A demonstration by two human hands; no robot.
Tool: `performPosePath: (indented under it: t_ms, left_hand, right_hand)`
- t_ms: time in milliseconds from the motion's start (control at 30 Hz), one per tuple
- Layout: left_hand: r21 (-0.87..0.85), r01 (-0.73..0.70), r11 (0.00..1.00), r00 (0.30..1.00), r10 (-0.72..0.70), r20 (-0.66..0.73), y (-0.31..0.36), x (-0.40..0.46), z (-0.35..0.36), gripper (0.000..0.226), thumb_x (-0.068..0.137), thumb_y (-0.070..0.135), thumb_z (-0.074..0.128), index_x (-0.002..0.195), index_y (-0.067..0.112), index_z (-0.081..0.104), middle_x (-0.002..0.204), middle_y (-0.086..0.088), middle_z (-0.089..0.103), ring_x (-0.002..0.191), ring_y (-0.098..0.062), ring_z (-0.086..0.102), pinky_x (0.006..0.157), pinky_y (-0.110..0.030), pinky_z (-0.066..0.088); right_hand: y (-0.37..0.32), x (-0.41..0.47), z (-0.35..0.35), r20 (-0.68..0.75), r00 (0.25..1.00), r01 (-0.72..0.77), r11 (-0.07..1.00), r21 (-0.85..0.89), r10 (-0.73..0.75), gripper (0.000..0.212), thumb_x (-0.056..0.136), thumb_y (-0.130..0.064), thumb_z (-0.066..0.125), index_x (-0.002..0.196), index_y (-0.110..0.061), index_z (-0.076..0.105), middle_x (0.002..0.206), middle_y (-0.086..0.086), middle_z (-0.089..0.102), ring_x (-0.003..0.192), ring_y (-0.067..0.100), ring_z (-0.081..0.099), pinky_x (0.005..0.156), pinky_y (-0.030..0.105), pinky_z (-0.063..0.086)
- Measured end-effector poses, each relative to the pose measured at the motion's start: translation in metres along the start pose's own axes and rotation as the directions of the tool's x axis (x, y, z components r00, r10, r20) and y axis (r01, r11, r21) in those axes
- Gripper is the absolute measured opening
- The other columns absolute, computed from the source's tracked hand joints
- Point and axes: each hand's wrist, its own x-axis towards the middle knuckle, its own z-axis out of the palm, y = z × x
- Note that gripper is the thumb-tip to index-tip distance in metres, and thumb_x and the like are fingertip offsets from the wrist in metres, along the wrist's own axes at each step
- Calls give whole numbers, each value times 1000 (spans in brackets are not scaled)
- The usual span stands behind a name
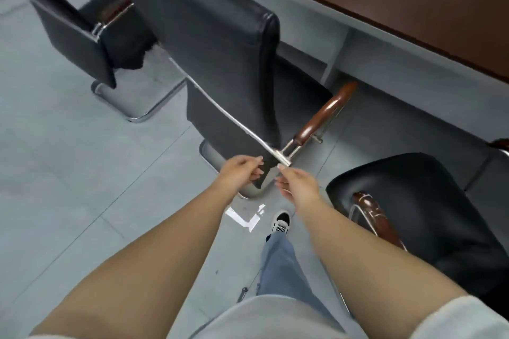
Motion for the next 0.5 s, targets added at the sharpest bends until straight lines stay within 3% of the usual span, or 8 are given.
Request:
performPosePath:
  t_ms: [200, 333, 500]
  left_hand:
    - [-39, -103, 994, 980, 94, -178, -35, -94, -115, 14, 92, 24, 56, 79, 18, 54, 79, -3, 61, 69, -11, 57, 68, -19, 45]
    - [-85, -143, 986, 945, 110, -308, -44, -135, -183, 14, 92, 28, 56, 82, 17, 56, 76, 0, 62, 70, -11, 58, 70, -20, 46]
    - [-149, -165, 975, 921, 98, -377, -45, -144, -235, 17, 92, 32, 54, 83, 18, 58, 78, 1, 63, 72, -11, 59, 75, -23, 47]
  right_hand:
    - [31, -94, 90, 193, 977, 123, 982, -143, -95, 19, 88, -31, 62, 82, -13, 60, 66, 1, 58, 56, 11, 52, 52, 17, 41]
    - [32, -146, 151, 351, 925, 198, 974, -107, -149, 21, 89, -24, 61, 72, -15, 56, 66, 2, 57, 58, 11, 52, 61, 19, 46]
    - [31, -166, 210, 469, 870, 228, 968, -106, -154, 19, 90, -22, 60, 75, -12, 58, 69, 5, 58, 60, 13, 54, 65, 20, 49]
